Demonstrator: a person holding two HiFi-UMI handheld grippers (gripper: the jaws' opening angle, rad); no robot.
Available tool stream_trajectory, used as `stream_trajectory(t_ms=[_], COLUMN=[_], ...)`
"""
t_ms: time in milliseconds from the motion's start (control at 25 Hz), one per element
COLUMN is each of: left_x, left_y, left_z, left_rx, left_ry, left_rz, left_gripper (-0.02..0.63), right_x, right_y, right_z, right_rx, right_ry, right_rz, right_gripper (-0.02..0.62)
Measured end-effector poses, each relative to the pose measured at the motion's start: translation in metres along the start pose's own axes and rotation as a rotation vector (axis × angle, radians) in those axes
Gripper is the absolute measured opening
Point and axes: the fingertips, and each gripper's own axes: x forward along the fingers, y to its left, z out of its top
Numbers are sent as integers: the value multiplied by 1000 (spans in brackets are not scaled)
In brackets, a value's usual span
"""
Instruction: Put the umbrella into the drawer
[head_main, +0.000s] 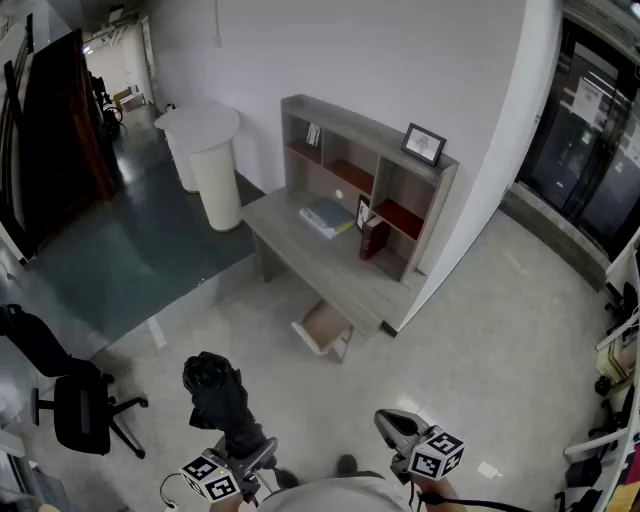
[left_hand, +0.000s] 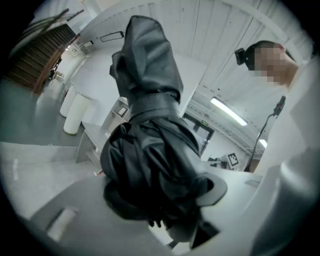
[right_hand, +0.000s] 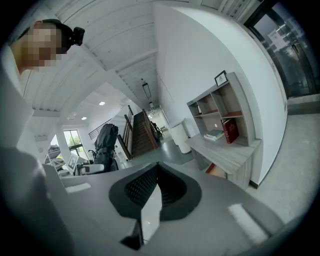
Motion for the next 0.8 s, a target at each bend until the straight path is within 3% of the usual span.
stream_trajectory(t_ms=[800], left_x=[15], left_y=[-10], left_z=[-6], left_rx=[-18], left_ry=[-3], left_rz=[21], left_gripper=[221], right_x=[-8], right_y=[-13], right_z=[0], right_rx=[18], right_ry=[2], right_rz=[18], right_gripper=[5])
